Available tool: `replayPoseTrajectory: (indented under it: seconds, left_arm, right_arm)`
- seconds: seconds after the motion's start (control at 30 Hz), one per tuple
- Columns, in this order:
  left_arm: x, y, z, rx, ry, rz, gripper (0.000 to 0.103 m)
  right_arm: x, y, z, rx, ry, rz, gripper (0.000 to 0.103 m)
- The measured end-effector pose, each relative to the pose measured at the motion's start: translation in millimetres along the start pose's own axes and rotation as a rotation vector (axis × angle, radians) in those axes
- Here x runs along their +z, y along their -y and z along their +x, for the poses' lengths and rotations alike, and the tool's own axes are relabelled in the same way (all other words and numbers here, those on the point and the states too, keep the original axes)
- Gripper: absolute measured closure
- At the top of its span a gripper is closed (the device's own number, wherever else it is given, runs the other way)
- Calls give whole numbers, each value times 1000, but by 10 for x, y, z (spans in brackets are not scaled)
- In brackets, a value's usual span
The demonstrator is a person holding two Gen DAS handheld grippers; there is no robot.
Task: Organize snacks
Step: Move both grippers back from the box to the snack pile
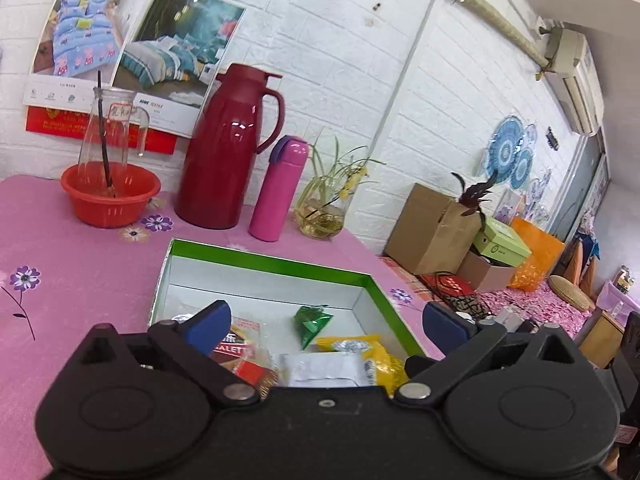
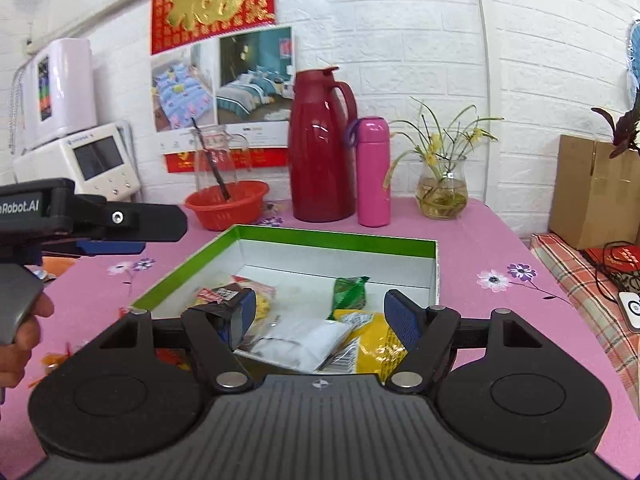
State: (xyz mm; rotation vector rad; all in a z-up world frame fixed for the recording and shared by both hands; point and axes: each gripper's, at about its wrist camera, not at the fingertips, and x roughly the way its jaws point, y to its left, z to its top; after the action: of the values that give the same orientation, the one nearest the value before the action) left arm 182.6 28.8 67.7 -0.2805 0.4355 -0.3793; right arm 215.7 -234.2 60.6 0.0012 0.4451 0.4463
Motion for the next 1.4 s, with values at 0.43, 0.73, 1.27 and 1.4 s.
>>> replayPoseTrajectory:
  seconds: [0.43,0.73,1.27,1.4]
  left_arm:
    - [-560,254,-734,-23,-21,39,0]
    - [-1148,-96,-1139,50,-75,-29,0]
    - [-1184,-623,-1013,24,-142,-186,0]
    - [-1146,-712,-995,23,-154,-191,0]
  right_arm:
    - [-351,-253,-595,114,2,-30,0]
    - [-713,-500,-620,168,-91,-130,0]
    - [-846,-1049,-381,326,-179,-254,0]
    - [-876,-1147,-377,400,-240,-240,0]
